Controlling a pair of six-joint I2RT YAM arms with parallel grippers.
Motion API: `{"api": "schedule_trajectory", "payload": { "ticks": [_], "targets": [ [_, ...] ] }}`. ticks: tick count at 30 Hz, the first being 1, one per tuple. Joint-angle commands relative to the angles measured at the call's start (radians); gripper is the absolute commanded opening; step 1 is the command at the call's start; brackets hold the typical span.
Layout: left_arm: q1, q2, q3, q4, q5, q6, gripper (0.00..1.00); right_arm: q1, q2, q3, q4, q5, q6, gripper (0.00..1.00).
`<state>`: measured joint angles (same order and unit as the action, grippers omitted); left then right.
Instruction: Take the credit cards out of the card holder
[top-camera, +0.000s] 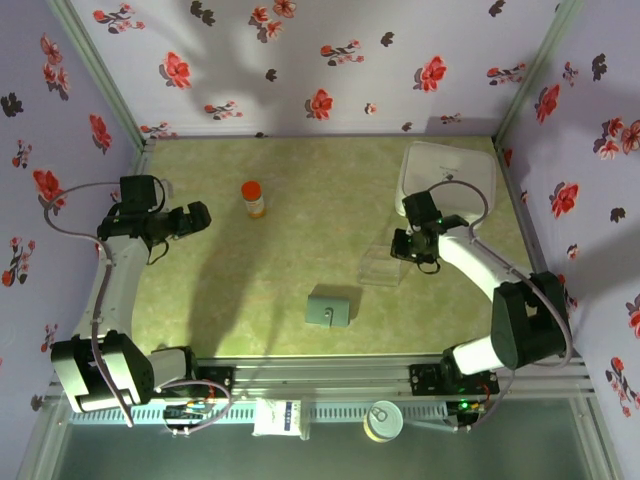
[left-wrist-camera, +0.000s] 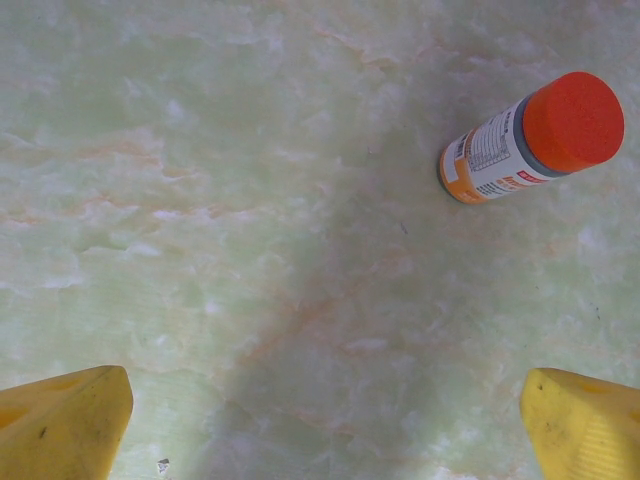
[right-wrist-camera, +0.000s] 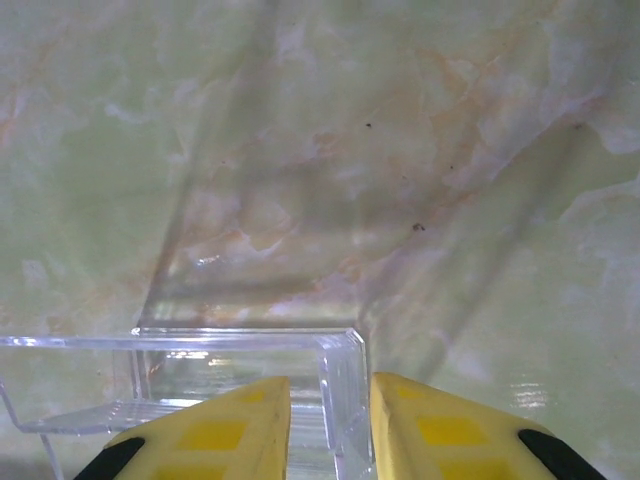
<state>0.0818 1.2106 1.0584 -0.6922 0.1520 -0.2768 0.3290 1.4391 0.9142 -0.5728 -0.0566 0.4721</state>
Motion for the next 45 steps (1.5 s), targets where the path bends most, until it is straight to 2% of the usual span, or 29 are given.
{"api": "schedule_trajectory", "payload": {
  "ticks": [1, 31, 45],
  "targets": [
    [0.010, -0.014, -0.001, 0.006, 0.020, 0.022, 1.00, 0.010, 0.027, 0.027, 0.008, -0.007, -0.003, 0.26],
    [0.025, -0.008, 0.000, 0.008, 0.038, 0.019, 1.00, 0.022, 0.072, 0.055, -0.016, 0.026, -0.026, 0.13],
    [0.028, -0.027, -0.003, 0.015, 0.055, 0.016, 1.00, 0.051, 0.137, 0.191, -0.064, 0.044, -0.032, 0.11]
  ]
}}
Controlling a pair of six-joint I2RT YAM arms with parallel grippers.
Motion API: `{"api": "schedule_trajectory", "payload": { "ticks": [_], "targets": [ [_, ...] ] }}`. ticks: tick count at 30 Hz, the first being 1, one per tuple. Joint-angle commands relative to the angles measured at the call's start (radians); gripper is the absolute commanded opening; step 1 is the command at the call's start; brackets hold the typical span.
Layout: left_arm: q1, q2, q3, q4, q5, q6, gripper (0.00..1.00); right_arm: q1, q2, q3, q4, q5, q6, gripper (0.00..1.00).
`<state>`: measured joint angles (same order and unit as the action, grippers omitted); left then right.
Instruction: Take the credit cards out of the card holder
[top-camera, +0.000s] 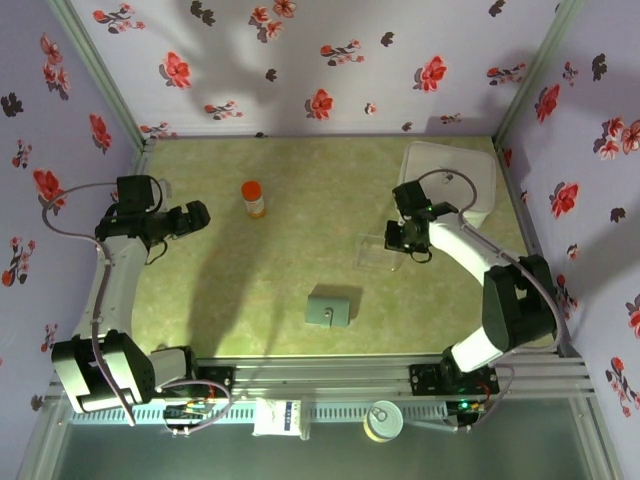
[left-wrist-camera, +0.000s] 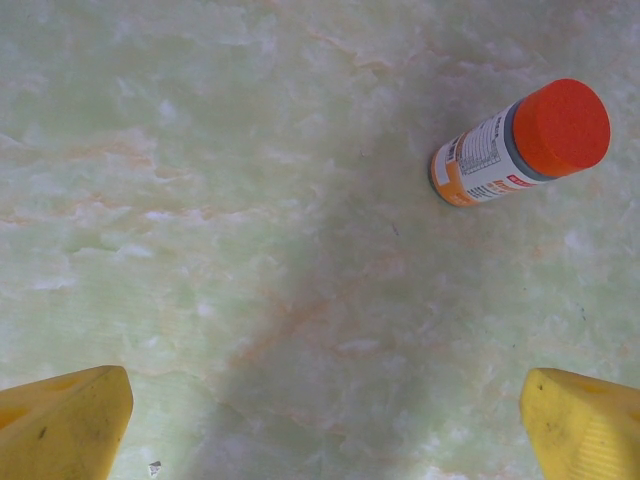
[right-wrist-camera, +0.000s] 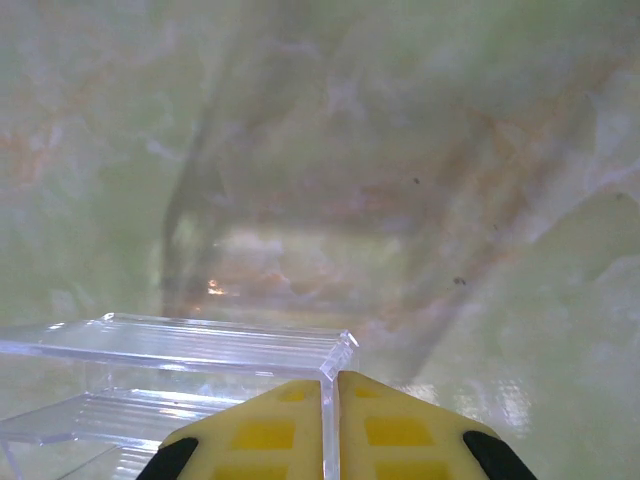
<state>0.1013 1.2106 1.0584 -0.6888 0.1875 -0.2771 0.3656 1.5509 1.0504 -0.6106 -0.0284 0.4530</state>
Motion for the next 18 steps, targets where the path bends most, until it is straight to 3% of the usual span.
{"api": "schedule_trajectory", "payload": {
  "ticks": [1, 9, 18],
  "targets": [
    [0.008, -0.028, -0.003, 0.012, 0.020, 0.016, 1.00, 0.019, 0.041, 0.074, -0.029, 0.018, -0.014, 0.11],
    [0.010, -0.037, -0.001, 0.013, 0.027, 0.013, 1.00, 0.079, 0.242, 0.306, -0.065, 0.023, -0.010, 0.10],
    [0.010, -0.034, -0.005, 0.015, 0.036, 0.011, 1.00, 0.131, 0.532, 0.706, -0.237, 0.039, -0.034, 0.09]
  ]
}}
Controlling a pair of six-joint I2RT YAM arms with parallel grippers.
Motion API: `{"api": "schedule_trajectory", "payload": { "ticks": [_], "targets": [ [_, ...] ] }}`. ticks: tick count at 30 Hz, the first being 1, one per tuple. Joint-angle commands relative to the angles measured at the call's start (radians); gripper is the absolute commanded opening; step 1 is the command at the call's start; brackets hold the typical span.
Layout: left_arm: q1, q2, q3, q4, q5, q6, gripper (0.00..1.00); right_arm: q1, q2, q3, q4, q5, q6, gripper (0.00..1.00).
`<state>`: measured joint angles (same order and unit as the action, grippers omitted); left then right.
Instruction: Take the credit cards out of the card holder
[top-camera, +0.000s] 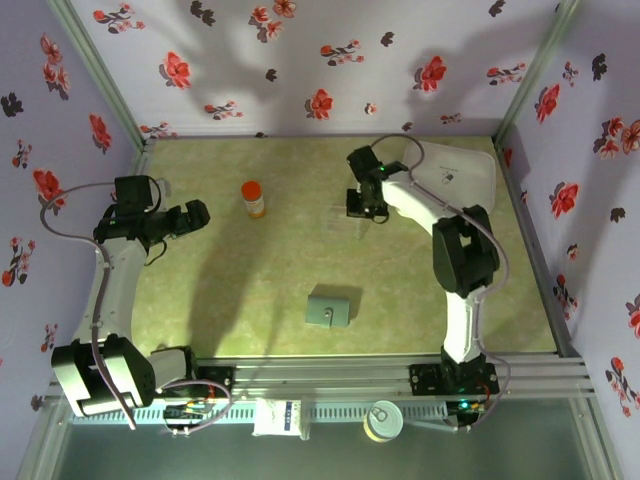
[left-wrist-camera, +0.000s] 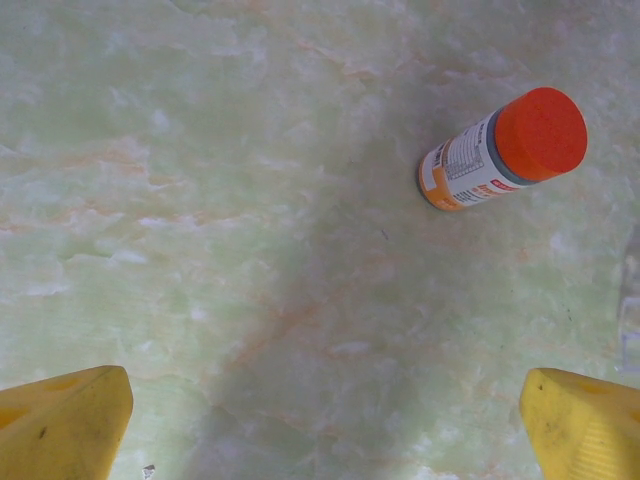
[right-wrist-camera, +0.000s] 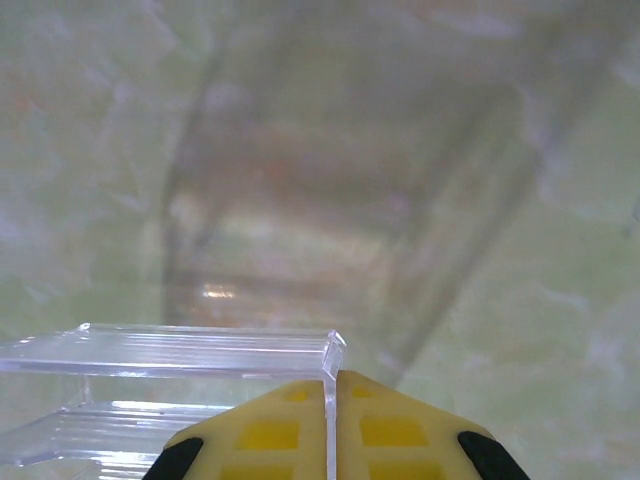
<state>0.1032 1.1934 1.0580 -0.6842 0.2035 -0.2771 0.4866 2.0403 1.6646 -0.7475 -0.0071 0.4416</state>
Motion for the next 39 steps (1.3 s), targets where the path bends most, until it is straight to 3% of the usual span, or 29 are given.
{"api": "schedule_trajectory", "payload": {
  "ticks": [1, 13, 20, 28, 39],
  "targets": [
    [0.008, -0.015, -0.004, 0.012, 0.022, 0.010, 1.00, 0.012, 0.069, 0.137, -0.120, 0.018, -0.024, 0.09],
    [0.009, 0.014, -0.001, 0.014, 0.043, 0.006, 1.00, 0.015, 0.273, 0.452, -0.266, 0.015, -0.042, 0.10],
    [0.009, 0.021, -0.001, 0.012, 0.045, 0.004, 1.00, 0.015, 0.303, 0.471, -0.253, 0.002, -0.021, 0.11],
    [0.009, 0.028, -0.001, 0.011, 0.046, 0.003, 1.00, 0.018, 0.304, 0.489, -0.257, 0.002, -0.006, 0.18],
    [0.009, 0.040, -0.001, 0.010, 0.054, 0.000, 1.00, 0.034, 0.238, 0.521, -0.313, 0.034, -0.015, 0.20]
  ]
}}
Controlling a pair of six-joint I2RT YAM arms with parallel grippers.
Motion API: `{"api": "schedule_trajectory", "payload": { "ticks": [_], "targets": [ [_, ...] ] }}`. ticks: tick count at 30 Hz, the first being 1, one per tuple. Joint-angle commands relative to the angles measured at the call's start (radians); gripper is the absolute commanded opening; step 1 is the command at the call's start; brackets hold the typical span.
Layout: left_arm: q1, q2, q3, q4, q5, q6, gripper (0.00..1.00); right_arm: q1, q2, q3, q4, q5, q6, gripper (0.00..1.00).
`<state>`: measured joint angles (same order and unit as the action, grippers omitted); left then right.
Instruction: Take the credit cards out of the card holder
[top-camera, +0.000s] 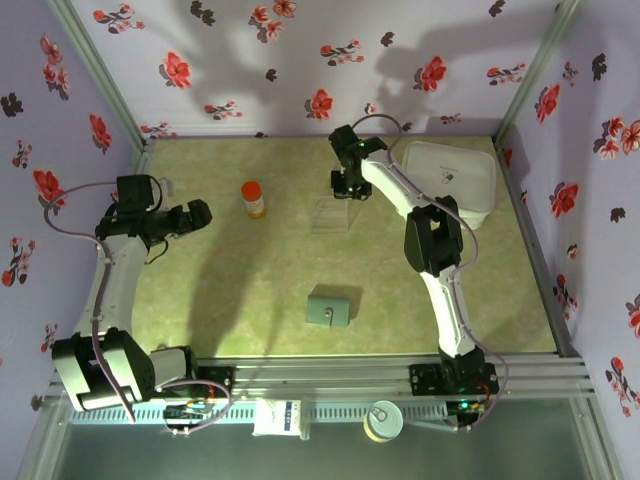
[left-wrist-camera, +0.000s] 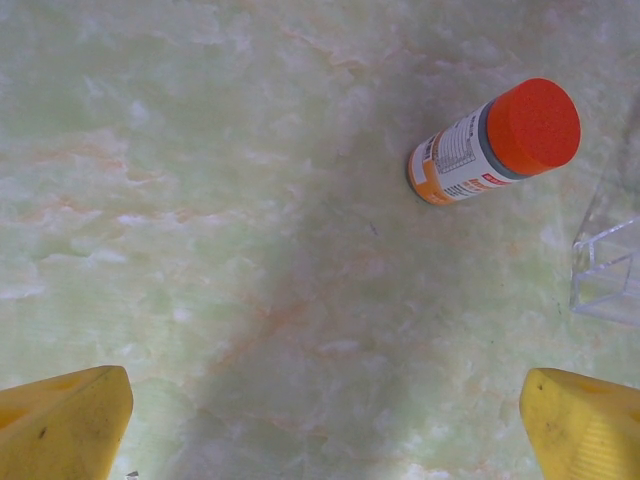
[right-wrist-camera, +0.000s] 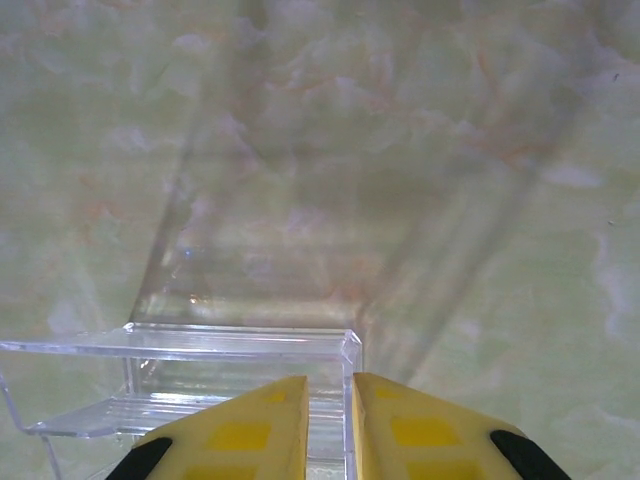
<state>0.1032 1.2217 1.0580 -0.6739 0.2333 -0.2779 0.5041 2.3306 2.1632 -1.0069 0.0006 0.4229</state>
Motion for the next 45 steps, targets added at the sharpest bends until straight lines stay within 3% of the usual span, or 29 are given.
{"api": "schedule_trajectory", "payload": {
  "ticks": [1, 9, 15, 29, 39, 45],
  "targets": [
    [0.008, 0.014, -0.002, 0.000, 0.027, 0.000, 1.00, 0.022, -0.062, 0.016, -0.056, 0.032, 0.000, 0.20],
    [0.009, 0.016, -0.001, 0.000, 0.036, -0.003, 1.00, 0.083, -0.181, -0.109, -0.051, 0.077, -0.007, 0.22],
    [0.008, 0.013, -0.001, 0.000, 0.045, -0.007, 1.00, 0.167, -0.311, -0.300, -0.009, 0.090, 0.028, 0.25],
    [0.008, -0.010, -0.004, 0.000, 0.053, -0.006, 1.00, 0.480, -0.668, -0.877, 0.242, 0.055, 0.325, 0.37],
    [0.007, -0.024, -0.007, -0.003, 0.054, -0.006, 1.00, 0.705, -0.707, -1.045, 0.343, 0.087, 0.532, 0.39],
    [0.003, -0.029, -0.009, -0.003, 0.053, -0.008, 1.00, 0.805, -0.696, -1.114, 0.406, 0.084, 0.638, 0.47]
  ]
}}
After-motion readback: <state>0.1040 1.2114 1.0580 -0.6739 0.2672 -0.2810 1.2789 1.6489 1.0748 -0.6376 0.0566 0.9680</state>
